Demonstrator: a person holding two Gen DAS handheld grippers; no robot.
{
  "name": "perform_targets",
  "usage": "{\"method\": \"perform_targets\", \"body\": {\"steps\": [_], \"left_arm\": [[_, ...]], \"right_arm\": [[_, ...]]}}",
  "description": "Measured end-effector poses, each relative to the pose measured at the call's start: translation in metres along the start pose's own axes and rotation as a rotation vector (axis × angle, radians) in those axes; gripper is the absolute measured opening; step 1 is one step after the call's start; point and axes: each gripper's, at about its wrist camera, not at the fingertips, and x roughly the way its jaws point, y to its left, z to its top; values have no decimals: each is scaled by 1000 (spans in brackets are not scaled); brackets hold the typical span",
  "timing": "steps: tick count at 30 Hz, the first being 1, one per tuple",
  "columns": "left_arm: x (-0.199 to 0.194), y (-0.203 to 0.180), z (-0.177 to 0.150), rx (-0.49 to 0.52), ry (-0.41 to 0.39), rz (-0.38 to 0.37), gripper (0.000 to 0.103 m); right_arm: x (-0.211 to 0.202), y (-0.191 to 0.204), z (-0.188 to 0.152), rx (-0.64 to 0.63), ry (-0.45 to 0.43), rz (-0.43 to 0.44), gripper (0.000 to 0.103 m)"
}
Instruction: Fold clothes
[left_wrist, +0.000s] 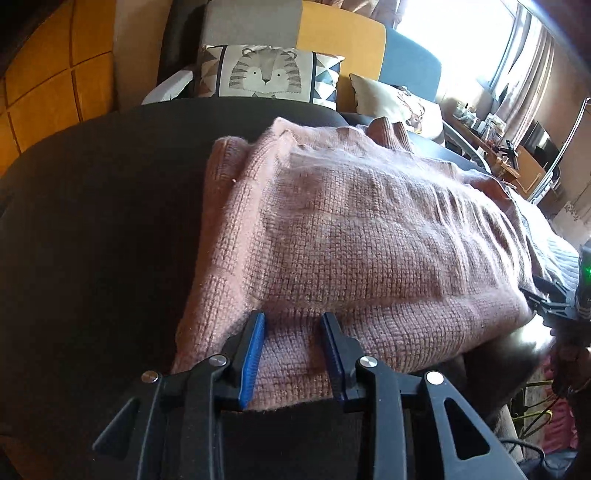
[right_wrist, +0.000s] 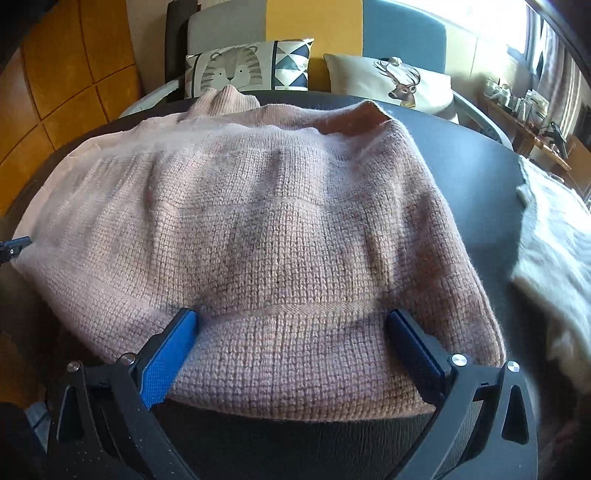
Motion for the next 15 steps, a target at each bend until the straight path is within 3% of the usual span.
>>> {"method": "perform_targets", "body": {"steps": [10,15], "left_arm": [[-29,-5,-37,13,40,-20,32],[-41,0,-11,-47,30,2,32]], "right_arm": [[-27,9,-44,11,12,-10,103],[-24,5,-29,25,70,7,103]]}}
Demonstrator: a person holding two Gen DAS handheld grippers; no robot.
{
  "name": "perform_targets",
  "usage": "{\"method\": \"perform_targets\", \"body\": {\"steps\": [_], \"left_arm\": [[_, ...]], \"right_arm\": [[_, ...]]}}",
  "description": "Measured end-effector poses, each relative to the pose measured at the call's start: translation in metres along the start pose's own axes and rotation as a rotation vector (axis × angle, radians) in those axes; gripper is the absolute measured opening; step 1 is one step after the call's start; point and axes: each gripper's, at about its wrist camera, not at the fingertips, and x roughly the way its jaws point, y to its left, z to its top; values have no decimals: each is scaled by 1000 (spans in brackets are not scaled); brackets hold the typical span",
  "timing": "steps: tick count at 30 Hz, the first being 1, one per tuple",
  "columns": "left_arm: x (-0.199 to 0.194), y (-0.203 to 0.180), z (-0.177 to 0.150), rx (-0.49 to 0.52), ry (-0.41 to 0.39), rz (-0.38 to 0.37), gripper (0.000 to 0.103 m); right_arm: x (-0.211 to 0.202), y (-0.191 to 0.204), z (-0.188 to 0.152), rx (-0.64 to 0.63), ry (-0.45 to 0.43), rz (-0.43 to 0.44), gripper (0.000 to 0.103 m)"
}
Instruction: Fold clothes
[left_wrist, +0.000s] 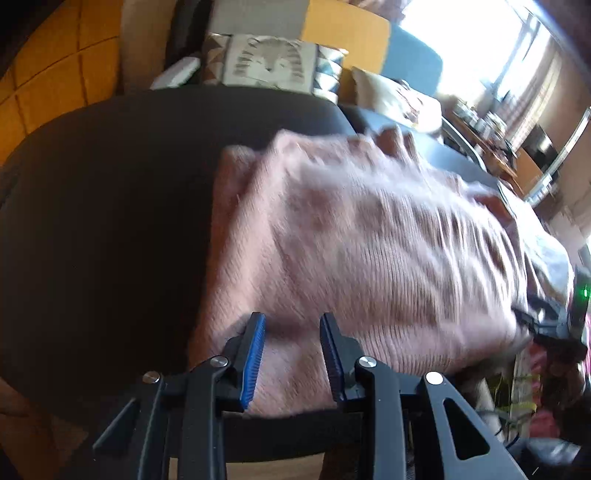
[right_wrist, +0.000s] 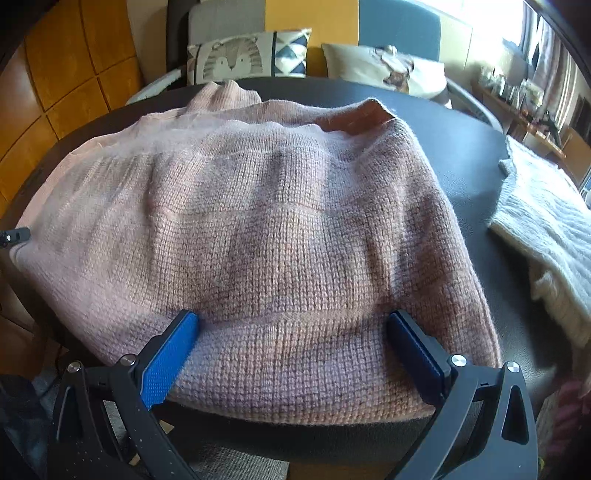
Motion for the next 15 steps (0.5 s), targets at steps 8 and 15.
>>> {"method": "perform_targets", "body": {"steps": [8,15], "left_arm": [[-11,-31,59,49,-84,27,32],[68,-18,95,-26,40,125,32]], "right_arm": [[-22,-5,68,49,-113,54,103],[36,15,102,-49,13,10,103]]}}
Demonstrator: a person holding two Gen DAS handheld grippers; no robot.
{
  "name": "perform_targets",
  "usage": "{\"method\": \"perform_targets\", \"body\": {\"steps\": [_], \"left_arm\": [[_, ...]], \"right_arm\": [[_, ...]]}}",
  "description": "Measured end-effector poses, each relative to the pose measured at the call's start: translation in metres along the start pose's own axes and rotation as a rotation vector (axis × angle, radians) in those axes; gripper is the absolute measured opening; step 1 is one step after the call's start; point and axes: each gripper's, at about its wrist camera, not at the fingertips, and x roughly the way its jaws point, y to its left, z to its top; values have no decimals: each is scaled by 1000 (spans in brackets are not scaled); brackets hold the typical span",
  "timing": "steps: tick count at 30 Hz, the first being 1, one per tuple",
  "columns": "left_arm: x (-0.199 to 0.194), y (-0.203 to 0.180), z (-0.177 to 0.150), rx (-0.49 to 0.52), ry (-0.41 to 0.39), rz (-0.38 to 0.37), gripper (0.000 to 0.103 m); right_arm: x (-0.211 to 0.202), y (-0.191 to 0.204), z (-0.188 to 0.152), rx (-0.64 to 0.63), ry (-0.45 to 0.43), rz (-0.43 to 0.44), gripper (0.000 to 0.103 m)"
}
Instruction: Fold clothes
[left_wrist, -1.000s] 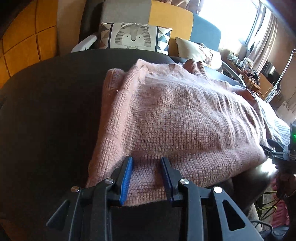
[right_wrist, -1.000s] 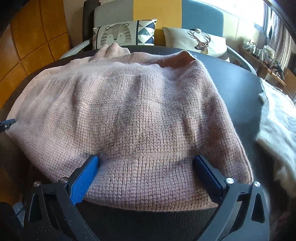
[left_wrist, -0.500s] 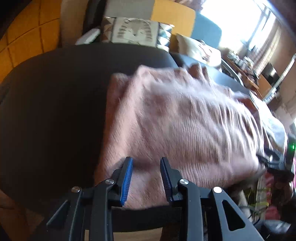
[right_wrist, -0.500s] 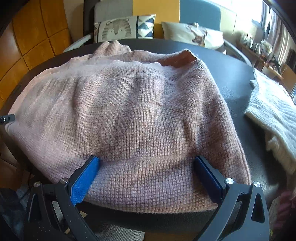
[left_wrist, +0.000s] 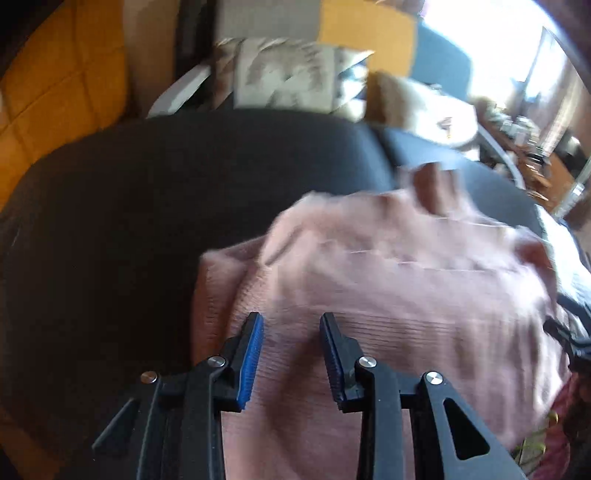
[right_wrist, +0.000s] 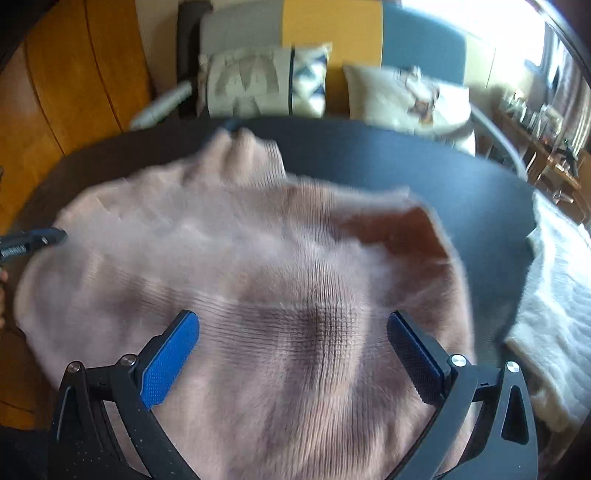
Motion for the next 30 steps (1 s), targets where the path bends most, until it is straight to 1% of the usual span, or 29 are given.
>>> {"method": "perform_targets", "body": {"steps": [1,2,3,5,8,11,12,14,17,21,23,25,26,29,30], "left_arm": [[6,8,-2,-17,6,-11,32],[6,15,-4,-21,-12,-38,32],[6,21,-6,-25,-30,-66,32],[4,26,-8,-2,-38,-84,31],[3,26,-5,-9,-24,-85,30],[-6,18,4,-31,-7,-79,30],[-10,14,7,-28,-16,-88,30],[-22,8,14,-12,-43,-104,30],[-41,-5,29,20,-86,-132,30],[-48,-19,52,64,-111,-176,30],[-40,-17,61,66,-106,-158,30],[-27,-6,66,41,-82,-133,30],[-21,1,69,17,-75,-135,30],[0,21,70,-38,-58,-152,30],[6,25,71,-40,-57,-159,30]], "right_arm": [[10,-5,-2,13,31,-5,103],[16,-10,-3,30,38,14,103],[15,-14,-5,38,12,30,103],[13,-21,-9,51,-35,57,103],[11,-19,-5,35,-17,47,103],[6,-20,9,41,9,55,103],[3,-20,14,42,10,59,103],[-5,-18,27,29,-22,75,103],[-15,-16,56,14,-72,112,103],[-12,-14,81,24,-81,184,103],[-10,-15,86,16,-75,201,103],[-8,-22,86,15,-78,188,103],[-7,-28,85,25,-81,180,103],[-5,-66,77,128,-87,178,103],[-4,-77,75,161,-90,175,103]]}}
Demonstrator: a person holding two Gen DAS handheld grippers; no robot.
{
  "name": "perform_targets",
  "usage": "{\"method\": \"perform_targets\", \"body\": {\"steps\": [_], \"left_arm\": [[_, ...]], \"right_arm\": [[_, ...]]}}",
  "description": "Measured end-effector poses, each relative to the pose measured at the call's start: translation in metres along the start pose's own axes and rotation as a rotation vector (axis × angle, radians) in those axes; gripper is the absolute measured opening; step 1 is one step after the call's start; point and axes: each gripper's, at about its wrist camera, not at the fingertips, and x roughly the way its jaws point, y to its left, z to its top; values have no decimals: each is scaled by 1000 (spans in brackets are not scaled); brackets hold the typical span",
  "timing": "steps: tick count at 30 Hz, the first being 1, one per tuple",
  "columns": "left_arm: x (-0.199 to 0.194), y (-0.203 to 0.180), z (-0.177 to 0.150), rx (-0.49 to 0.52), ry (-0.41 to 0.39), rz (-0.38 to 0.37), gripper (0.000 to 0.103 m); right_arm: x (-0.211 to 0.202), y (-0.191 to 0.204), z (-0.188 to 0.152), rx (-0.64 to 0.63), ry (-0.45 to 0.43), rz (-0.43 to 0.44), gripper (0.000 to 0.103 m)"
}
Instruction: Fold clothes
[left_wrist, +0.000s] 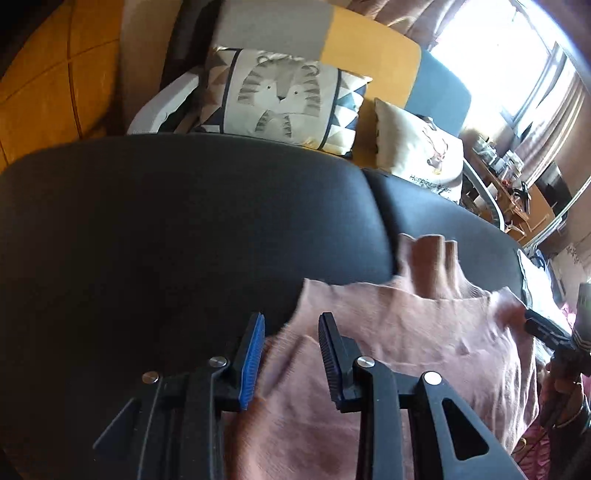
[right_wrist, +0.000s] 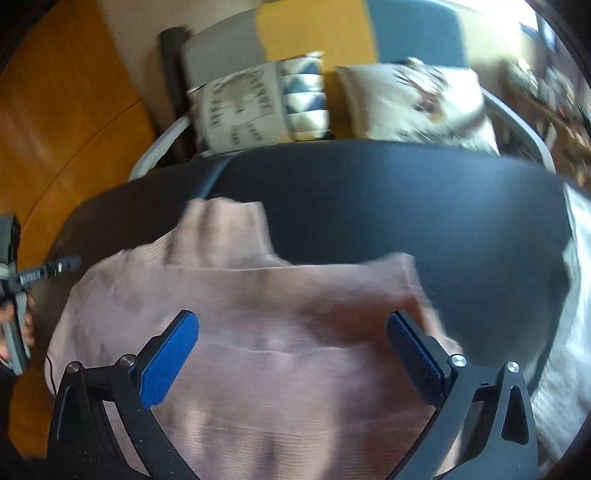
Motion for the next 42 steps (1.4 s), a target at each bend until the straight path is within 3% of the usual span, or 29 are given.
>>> {"method": "perform_targets", "body": {"steps": [10,13,15,16,21,23,26,34,42], "left_arm": [[27,18,7,-60,35,-40,32],[30,15,9,-48,46,-44,33],[35,12,11,-32,70,-39,33],[37,12,12,-27,82,-38,33],[49,10,11,-39,147,-90,34],[54,12,10,-40,158,-92,33],[56,13,10,-39,160,-105,33],[47,7,9,-4,126,-131,17],[38,-1,18,45,121,-154,16]], "right_arm": [[9,-55,25,104,-19,-34,103],[24,-60,34,103,30,-9,103],[40,-65,38,110,82,22,91],[46,-67,38,120,102,43,79],[62,-70,36,131,160,90,57],[61,-69,36,122,160,103,25],[55,-67,36,96,137,98,16],[19,-53,39,59,29,139,14],[5,-39,35,19,21,156,14]]}}
